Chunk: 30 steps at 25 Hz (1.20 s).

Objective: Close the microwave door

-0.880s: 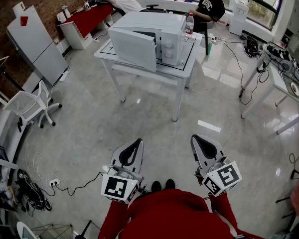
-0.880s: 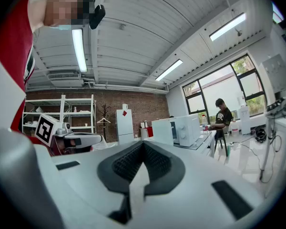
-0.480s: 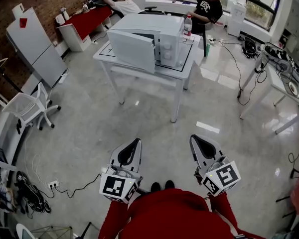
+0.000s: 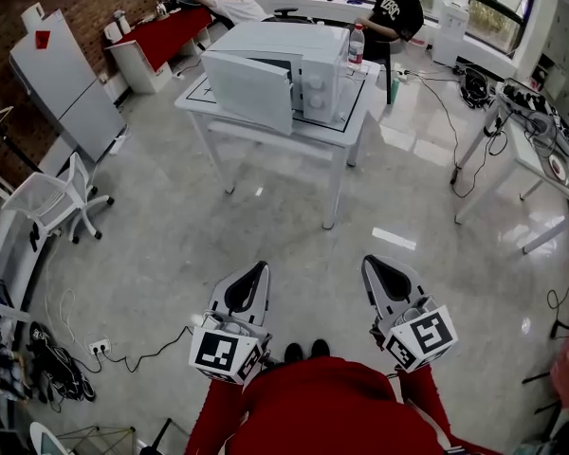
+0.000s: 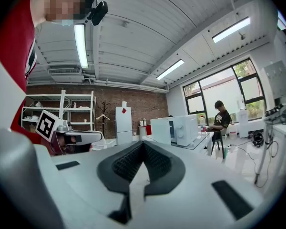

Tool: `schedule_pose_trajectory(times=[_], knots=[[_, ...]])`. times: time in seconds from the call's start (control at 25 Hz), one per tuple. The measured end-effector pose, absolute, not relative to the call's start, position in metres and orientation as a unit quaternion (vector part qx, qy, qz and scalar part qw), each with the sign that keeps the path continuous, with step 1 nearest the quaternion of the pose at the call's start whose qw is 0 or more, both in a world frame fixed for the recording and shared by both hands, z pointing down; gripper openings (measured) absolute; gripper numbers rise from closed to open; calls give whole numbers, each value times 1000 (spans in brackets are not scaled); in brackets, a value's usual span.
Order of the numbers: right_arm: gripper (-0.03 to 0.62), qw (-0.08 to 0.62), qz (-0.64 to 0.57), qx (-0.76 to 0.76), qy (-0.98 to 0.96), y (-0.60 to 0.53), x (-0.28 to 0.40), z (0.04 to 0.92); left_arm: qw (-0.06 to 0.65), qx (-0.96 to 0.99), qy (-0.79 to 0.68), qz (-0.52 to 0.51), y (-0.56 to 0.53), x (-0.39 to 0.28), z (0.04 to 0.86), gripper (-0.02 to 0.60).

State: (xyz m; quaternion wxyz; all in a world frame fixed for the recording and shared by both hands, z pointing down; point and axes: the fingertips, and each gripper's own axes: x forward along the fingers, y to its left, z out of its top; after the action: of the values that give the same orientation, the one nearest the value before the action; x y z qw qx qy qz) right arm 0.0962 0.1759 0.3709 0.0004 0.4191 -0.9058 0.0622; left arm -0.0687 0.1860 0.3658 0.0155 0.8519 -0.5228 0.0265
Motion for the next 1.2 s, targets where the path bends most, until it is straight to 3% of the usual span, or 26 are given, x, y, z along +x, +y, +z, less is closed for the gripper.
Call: schedule_pose_trajectory(times=[0.72, 1.2], knots=[[14, -9, 53, 393, -918, 142, 111, 371, 19, 833, -552, 26, 148, -65, 368, 9], [14, -5, 46, 414, -909, 9, 75, 369, 32, 832, -553, 24, 5, -117, 376, 9]])
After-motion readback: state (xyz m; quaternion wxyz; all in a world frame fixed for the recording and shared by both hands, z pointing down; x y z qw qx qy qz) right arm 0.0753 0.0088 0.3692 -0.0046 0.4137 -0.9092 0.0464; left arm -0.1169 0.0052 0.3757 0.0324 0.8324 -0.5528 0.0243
